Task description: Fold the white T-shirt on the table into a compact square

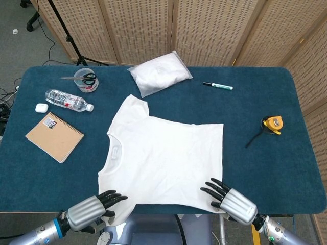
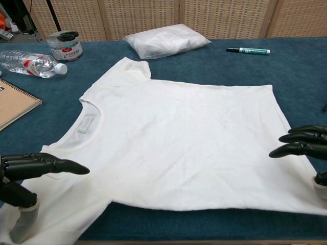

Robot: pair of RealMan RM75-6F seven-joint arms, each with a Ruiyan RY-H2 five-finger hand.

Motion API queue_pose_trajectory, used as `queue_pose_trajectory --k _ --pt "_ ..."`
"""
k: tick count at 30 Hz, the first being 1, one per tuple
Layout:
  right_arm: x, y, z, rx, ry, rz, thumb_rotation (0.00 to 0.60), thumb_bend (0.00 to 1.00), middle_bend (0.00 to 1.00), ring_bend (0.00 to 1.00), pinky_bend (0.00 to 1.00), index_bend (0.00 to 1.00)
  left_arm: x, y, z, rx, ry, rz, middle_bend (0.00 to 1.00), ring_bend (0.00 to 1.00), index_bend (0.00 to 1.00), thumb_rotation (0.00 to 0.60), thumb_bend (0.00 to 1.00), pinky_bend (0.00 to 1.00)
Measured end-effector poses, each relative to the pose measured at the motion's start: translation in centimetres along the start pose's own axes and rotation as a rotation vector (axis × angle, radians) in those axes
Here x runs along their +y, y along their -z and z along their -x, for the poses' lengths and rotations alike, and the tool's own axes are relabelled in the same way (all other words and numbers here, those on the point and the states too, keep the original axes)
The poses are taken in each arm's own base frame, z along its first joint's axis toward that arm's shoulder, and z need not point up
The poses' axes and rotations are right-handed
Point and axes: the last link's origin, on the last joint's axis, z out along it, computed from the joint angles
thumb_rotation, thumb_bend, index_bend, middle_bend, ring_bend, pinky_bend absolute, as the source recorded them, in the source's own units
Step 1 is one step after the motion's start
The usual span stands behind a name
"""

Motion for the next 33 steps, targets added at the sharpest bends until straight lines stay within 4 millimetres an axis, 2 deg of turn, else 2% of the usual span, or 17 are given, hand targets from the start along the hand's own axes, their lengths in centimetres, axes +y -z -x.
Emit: queue_pose_trajectory --k 11,18,24,33 --pt "-1.5 0.7 0.4 -0.031 0.007 -0.066 0.600 0.71 0.13 0.00 0.00 0.70 0.5 1.4 0.3 -0.018 0.017 0.028 0.00 0.00 0.73 0.600 0.57 0.00" --pt "-0.9 0.4 0.2 -0.016 0.011 -0.033 0.600 0.71 0.13 0.00 0.00 0.70 0.2 0.6 -0.1 0.017 0.016 0.014 0.00 0.00 0.73 0.600 0.57 0.00" --pt "1.1 -0.1 -0.9 0.032 -0.008 0.060 0.600 0.71 0.13 0.00 0.00 0.70 -1.2 -1.0 -1.9 0.104 0.044 -0.051 0.00 0.00 0.73 0.600 0.57 0.00" --pt "6.4 -2.0 -3.9 0.157 -0.105 0.281 0.600 0.71 0.13 0.00 0.00 0.70 -4.7 -4.7 -7.2 0.258 0.015 -0.201 0.00 0.00 0.74 0.600 0.57 0.00"
